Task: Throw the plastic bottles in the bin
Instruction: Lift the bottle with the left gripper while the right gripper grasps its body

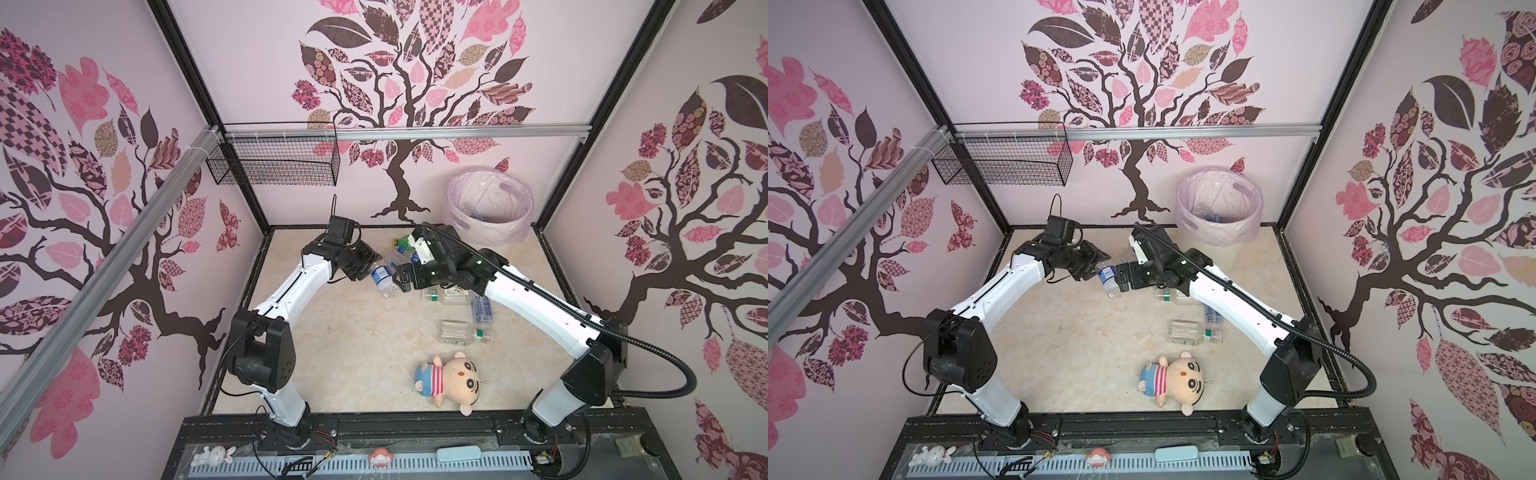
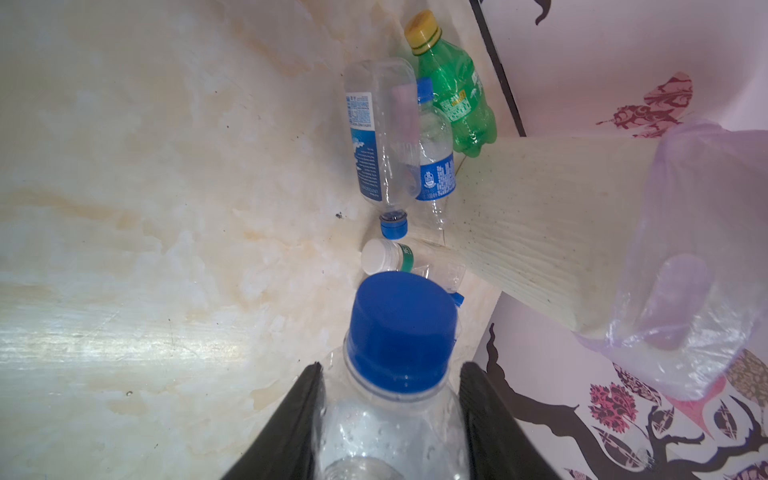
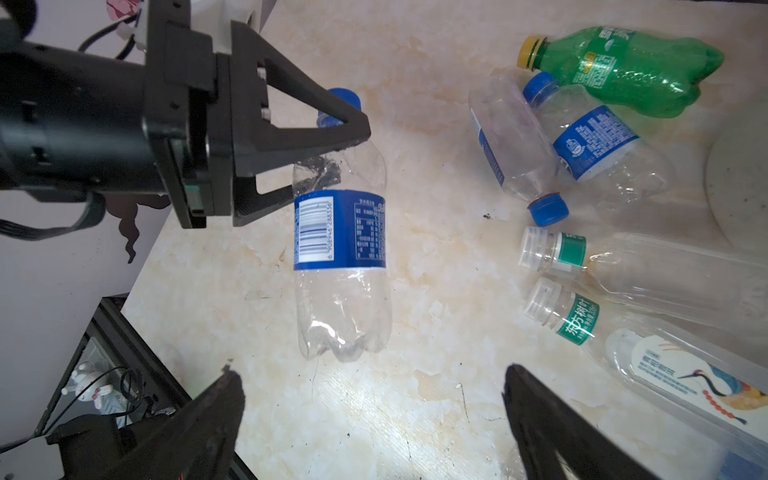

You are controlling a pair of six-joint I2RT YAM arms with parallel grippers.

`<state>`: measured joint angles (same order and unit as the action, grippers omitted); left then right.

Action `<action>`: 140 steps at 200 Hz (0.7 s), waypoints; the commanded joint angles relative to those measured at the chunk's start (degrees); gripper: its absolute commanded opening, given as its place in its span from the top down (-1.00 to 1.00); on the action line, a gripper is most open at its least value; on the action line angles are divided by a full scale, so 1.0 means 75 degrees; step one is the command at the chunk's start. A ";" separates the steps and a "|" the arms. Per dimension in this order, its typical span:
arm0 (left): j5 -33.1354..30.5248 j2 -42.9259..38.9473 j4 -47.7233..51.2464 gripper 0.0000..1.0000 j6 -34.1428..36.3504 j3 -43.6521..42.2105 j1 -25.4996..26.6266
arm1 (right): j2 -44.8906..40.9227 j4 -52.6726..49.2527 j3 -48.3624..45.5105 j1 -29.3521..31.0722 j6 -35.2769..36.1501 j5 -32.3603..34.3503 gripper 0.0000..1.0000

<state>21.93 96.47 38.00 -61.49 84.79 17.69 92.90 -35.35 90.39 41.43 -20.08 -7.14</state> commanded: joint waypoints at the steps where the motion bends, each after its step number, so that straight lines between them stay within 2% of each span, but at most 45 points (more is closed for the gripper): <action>1: 0.0186 -0.0263 0.0205 0.05 0.0062 -0.0050 0.0116 | 0.0132 0.0331 0.0092 -0.0038 -0.0211 -0.0609 -0.99; 50: 0.0468 -0.0229 0.0128 0.05 -0.0026 0.0280 0.0411 | 0.0162 0.0651 -0.0246 -0.0151 -0.0409 -0.1089 -0.98; 66: 0.0424 -0.0250 0.0191 0.04 0.0035 0.0442 0.0453 | 0.0144 0.0834 -0.0505 -0.0369 -0.0583 -0.1465 -0.92; 106: 0.0380 -0.0340 0.0374 0.03 -0.0082 0.0646 0.0511 | 0.0000 0.1006 -0.0961 -0.0502 -0.0435 -0.1777 -0.79; 140: 0.0275 -0.0358 0.0430 0.03 -0.0122 0.0679 0.0662 | -0.0087 0.1523 -0.1375 -0.0500 -0.0640 -0.2581 -0.63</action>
<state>24.47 95.07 40.69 -61.93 86.89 21.69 92.88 -26.68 81.82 37.41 -23.79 -21.39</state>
